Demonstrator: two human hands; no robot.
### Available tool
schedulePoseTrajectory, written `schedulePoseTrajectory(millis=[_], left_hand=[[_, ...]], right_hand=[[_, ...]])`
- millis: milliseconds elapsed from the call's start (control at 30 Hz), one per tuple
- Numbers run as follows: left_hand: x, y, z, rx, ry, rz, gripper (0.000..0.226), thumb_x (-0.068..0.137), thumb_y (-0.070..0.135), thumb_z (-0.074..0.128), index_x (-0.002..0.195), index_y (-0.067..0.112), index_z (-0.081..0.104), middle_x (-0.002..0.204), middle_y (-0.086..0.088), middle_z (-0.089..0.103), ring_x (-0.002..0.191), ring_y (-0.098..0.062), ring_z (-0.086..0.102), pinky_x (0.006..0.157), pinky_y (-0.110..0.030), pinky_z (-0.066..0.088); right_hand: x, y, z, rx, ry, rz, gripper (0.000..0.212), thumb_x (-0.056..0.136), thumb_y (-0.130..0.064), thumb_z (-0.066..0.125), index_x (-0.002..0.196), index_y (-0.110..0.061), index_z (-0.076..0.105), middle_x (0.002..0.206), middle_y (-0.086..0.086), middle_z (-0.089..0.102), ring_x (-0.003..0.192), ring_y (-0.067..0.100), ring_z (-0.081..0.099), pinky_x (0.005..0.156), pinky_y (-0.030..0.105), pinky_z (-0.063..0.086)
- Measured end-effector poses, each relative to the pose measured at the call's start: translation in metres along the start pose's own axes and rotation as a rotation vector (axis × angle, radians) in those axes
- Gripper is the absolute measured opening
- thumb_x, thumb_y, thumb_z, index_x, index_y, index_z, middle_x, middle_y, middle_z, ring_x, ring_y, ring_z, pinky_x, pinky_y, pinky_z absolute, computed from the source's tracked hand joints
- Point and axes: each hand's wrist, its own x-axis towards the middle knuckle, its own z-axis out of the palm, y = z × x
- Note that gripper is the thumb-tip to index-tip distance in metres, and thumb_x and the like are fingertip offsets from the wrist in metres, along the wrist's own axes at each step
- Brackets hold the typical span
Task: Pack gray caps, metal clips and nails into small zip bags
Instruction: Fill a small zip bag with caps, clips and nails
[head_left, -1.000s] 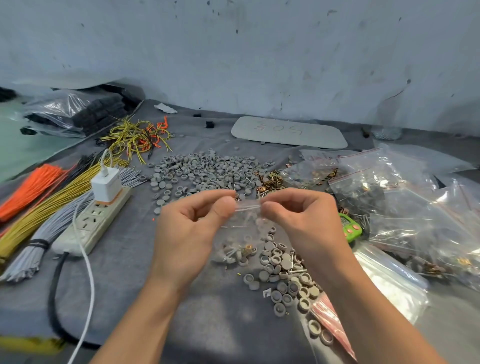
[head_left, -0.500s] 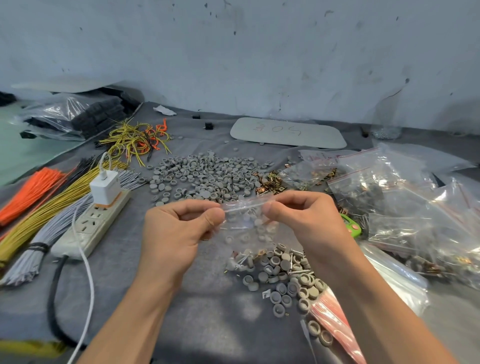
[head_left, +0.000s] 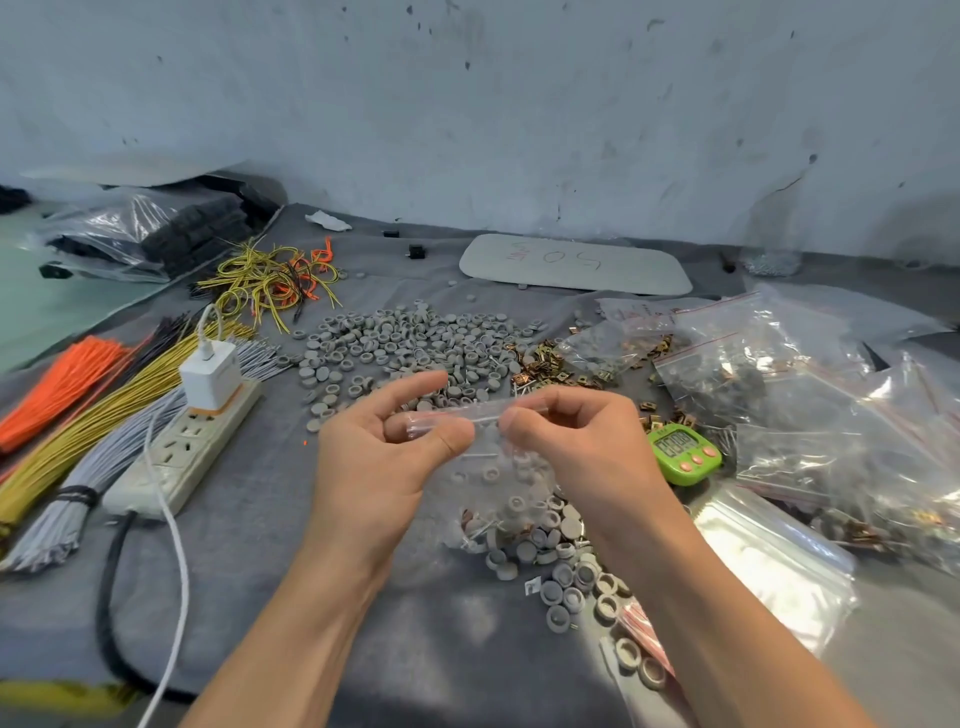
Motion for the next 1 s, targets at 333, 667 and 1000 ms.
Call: schedulePoseTrajectory(millis=[333,667,1000], left_hand=[[0.002,-0.003,0.013,-0.112,0.026,-0.004,0.044,0.077,-0.017,0.076,0.106,0.017,0.076,0.068,-0.001,0.072,0.063,-0.008,0.067,0.063,-0.016,0.054],[0.002,0.002,0.000,-0.101,0.011,-0.035,0.025,0.061,0.011,0.087,0.085,0.017,0.083,0.077,-0.012,0.078,0.065,-0.012,0.072,0.060,-0.017,0.054],[0.001,0.000,0.004,-0.121,0.079,-0.043,0.028,0.067,0.006,0.086,0.091,0.020,0.082,0.070,-0.006,0.076,0.066,-0.012,0.071,0.064,-0.018,0.056]], right_hand=[[0.002,0.007,0.010,0.004,-0.026,-0.061,0.008,0.083,-0.016,0.077,0.076,-0.019,0.079,0.068,-0.001,0.072,0.067,0.009,0.064,0.068,0.022,0.053],[0.000,0.006,0.000,0.086,0.041,0.026,0.010,0.085,-0.009,0.081,0.079,-0.017,0.081,0.075,0.007,0.075,0.070,0.015,0.069,0.072,0.031,0.054],[-0.001,0.005,0.000,0.240,0.099,0.137,0.029,0.083,0.001,0.078,0.061,-0.017,0.073,0.074,0.016,0.069,0.078,0.033,0.063,0.099,0.068,0.049]])
